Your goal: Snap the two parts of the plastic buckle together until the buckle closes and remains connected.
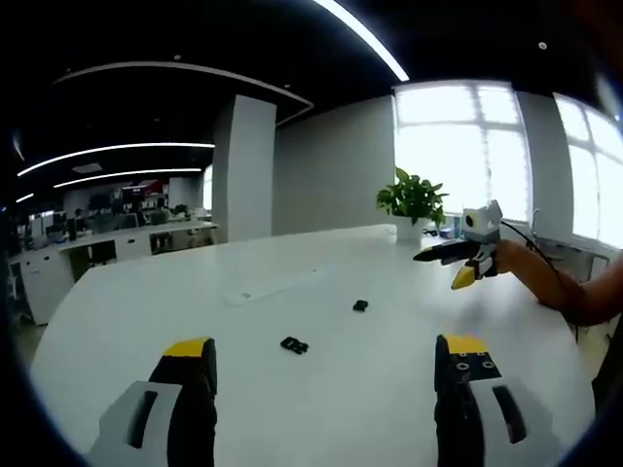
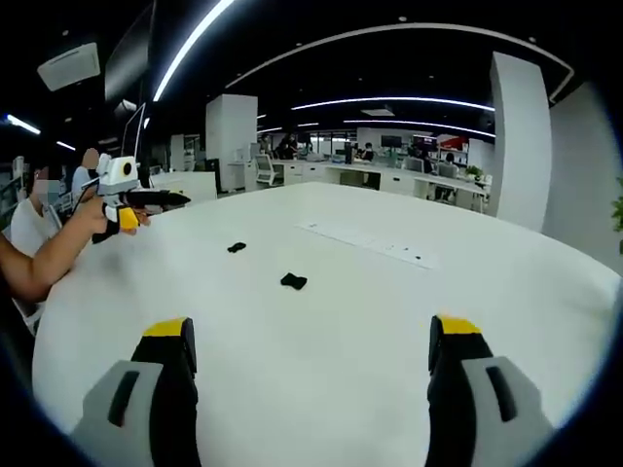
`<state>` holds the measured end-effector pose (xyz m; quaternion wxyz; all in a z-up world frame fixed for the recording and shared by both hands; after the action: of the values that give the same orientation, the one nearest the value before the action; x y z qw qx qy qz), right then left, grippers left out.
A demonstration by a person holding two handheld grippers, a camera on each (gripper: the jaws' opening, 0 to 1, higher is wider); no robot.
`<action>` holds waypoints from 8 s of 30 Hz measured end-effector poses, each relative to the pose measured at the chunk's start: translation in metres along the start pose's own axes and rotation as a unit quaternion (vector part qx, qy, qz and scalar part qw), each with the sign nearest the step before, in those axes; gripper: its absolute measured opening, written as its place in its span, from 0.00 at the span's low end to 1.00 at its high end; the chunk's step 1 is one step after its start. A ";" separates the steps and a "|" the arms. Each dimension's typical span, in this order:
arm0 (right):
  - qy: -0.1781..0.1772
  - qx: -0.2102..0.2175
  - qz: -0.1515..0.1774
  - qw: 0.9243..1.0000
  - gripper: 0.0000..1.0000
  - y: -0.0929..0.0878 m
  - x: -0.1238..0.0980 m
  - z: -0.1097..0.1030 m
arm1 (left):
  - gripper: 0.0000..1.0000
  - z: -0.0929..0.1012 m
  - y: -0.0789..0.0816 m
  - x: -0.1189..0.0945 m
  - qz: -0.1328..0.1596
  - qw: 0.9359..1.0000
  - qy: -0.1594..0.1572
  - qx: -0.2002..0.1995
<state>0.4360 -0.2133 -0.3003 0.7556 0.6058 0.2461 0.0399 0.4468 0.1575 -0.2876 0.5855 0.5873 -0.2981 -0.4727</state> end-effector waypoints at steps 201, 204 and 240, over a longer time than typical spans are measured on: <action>0.020 0.016 0.034 0.999 0.88 0.052 0.136 -0.008 | 0.83 -0.102 0.015 0.114 -0.030 0.999 0.014 0.030; 0.019 0.013 0.030 0.999 0.88 0.053 0.139 -0.006 | 0.83 -0.104 0.014 0.115 -0.035 0.999 0.010 0.031; 0.115 -0.078 -0.007 0.990 0.57 0.035 0.128 -0.024 | 0.75 -0.114 0.005 0.110 -0.067 0.998 0.010 0.011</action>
<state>0.5458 -0.1366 -0.3123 0.7675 0.5346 0.3314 0.1235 0.5922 0.1038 -0.3205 0.5495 0.6168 -0.2573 -0.5015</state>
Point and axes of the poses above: the point that each gripper's makers call its tool centre point, and the gripper's own axes: x roughly forward along the fingers, z roughly to its right, y roughly out of its top, the point moved 7 cm from there along -x, roughly backward along the fingers, and after that the axes turned 15 degrees about -y, right-handed, at the moved point
